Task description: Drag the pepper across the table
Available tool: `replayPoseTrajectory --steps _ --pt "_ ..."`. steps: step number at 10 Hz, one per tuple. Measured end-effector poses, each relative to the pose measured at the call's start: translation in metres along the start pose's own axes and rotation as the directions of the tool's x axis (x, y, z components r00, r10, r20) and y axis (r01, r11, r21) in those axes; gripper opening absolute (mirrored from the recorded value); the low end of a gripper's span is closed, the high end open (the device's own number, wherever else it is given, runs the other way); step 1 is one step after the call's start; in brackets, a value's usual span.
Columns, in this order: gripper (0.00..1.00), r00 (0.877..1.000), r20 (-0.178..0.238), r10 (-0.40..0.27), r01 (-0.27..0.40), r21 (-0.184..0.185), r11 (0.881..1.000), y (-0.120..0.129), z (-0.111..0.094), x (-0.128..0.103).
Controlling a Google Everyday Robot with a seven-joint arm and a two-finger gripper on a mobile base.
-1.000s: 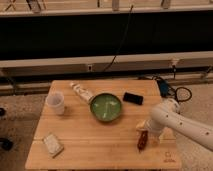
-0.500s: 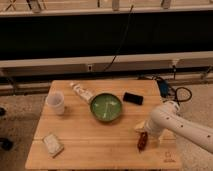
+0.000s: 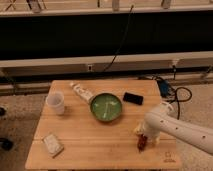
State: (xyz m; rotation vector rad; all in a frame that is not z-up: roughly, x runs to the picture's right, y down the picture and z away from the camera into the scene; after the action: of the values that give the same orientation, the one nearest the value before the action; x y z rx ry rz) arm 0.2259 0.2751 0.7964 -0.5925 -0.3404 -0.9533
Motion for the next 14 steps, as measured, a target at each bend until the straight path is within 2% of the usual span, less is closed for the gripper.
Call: replayPoseTrajectory --steps 2,4,6,10,14 --pt "0.16 1.0 -0.007 0.002 -0.002 -0.001 1.0 -0.001 -0.004 0.001" --pt "0.02 1.0 -0.003 0.002 -0.002 -0.001 1.0 0.0 -0.007 0.0" --pt "0.0 1.0 -0.006 -0.002 0.002 0.002 1.0 -0.002 -0.007 0.001" --pt "0.0 0.997 -0.072 -0.012 0.013 0.018 1.0 -0.021 -0.021 0.021" --pt "0.0 0.994 -0.109 -0.02 0.022 0.02 1.0 -0.032 -0.017 0.035"
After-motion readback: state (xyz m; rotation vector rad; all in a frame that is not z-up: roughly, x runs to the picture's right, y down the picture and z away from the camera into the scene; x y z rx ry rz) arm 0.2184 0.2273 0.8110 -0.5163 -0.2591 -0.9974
